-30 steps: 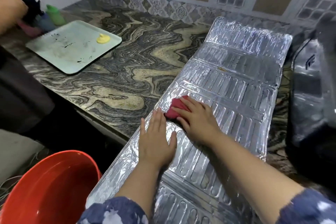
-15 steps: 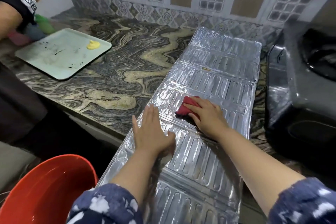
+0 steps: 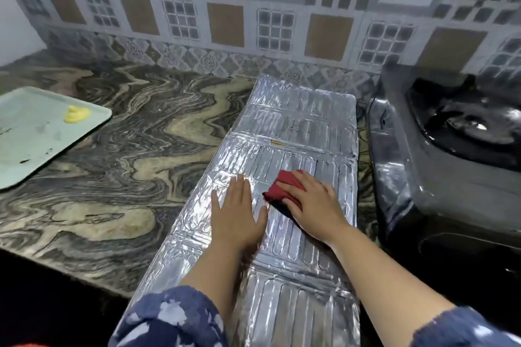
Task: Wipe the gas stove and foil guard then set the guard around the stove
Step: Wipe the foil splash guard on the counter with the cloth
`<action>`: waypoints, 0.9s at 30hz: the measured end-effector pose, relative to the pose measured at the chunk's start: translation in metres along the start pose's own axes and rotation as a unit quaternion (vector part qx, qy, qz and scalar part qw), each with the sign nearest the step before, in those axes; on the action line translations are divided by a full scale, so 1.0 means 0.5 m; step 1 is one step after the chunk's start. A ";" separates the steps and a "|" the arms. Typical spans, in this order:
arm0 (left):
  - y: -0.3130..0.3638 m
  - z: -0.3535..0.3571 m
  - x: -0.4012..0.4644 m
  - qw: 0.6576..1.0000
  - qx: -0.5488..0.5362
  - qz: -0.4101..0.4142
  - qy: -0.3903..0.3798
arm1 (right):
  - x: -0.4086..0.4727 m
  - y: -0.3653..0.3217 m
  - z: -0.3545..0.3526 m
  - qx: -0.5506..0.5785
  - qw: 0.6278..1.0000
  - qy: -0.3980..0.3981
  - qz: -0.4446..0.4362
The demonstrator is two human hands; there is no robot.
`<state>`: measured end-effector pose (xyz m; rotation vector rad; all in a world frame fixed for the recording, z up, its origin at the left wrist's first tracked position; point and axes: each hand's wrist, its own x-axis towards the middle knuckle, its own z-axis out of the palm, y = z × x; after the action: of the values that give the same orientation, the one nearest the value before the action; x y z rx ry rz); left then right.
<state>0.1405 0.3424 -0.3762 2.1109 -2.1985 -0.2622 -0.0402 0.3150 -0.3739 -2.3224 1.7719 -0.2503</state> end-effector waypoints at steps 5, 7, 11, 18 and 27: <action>-0.001 0.017 -0.006 0.999 -0.009 -0.001 0.044 | 0.082 0.023 -0.005 -0.006 0.999 0.009 0.042; 0.000 0.017 -0.004 0.999 -0.011 0.000 0.051 | 0.120 0.031 -0.009 -0.004 0.998 0.014 0.058; 0.002 0.017 0.001 0.998 -0.021 0.001 0.056 | 0.179 0.039 -0.015 -0.013 0.997 0.010 0.073; -0.001 0.021 0.004 0.998 -0.022 -0.006 0.050 | 0.139 -0.003 -0.020 0.018 0.998 0.030 0.056; -0.014 0.028 -0.007 0.999 -0.024 0.011 0.038 | -0.076 -0.030 -0.003 -0.010 1.000 -0.001 -0.007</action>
<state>0.1449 0.3467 -0.3911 2.0366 -2.1499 -0.2269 -0.0365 0.3554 -0.3689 -2.3490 1.7640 -0.2335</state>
